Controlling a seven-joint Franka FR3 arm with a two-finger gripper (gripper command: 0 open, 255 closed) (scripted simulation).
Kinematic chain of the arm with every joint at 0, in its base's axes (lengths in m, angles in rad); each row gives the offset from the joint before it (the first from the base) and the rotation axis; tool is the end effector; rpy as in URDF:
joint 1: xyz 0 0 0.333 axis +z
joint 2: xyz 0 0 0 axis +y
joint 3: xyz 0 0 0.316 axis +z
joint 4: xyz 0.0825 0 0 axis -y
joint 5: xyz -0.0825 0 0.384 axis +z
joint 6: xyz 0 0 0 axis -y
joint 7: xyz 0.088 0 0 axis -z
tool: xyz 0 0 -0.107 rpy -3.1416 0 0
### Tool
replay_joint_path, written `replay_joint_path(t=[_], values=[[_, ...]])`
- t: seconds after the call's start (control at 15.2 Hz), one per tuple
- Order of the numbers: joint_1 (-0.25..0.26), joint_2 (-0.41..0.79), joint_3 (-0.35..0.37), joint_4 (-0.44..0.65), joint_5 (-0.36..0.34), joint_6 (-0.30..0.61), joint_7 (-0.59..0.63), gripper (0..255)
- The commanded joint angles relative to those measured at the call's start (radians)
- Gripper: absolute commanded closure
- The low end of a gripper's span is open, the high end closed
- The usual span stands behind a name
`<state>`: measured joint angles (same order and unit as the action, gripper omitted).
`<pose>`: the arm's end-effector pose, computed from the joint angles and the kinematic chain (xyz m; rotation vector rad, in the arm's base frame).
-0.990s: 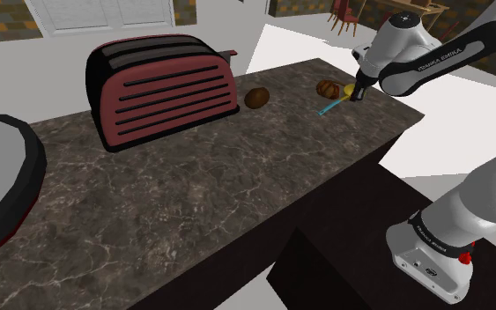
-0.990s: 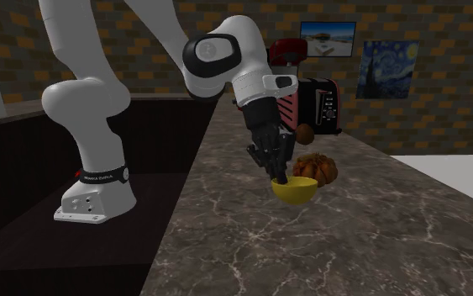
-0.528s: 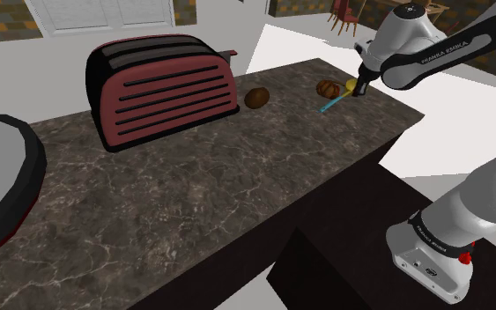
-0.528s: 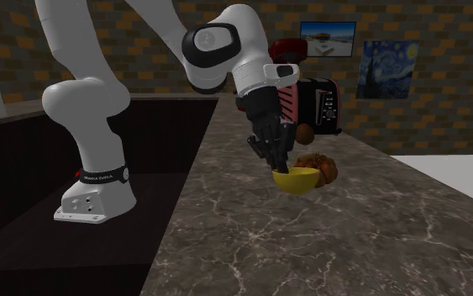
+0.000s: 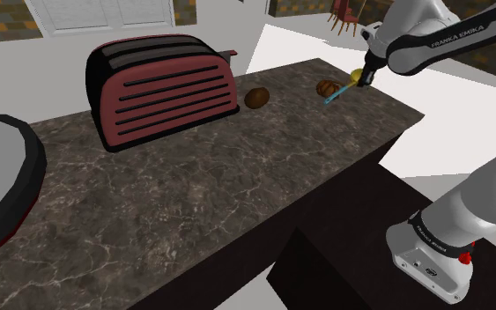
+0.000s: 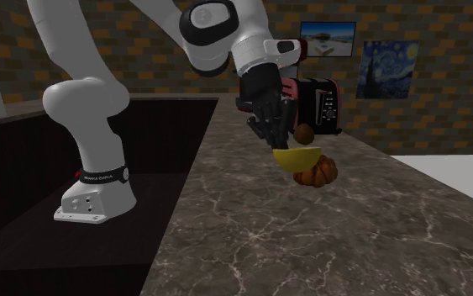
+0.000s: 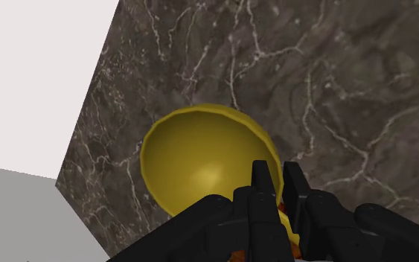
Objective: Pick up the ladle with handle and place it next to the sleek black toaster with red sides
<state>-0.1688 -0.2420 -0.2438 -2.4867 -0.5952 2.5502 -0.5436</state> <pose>0.4342 -0.1828 0.4041 2.5836 0.7668 0.1497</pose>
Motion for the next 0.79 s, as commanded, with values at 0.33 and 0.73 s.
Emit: replay_joint_path(t=[0.33, 0.73], values=[[0.017, -0.053, 0.002, 0.046, 0.047, -0.095, -0.053, 255], [0.029, -0.09, 0.007, 0.094, 0.078, -0.176, -0.091, 255]])
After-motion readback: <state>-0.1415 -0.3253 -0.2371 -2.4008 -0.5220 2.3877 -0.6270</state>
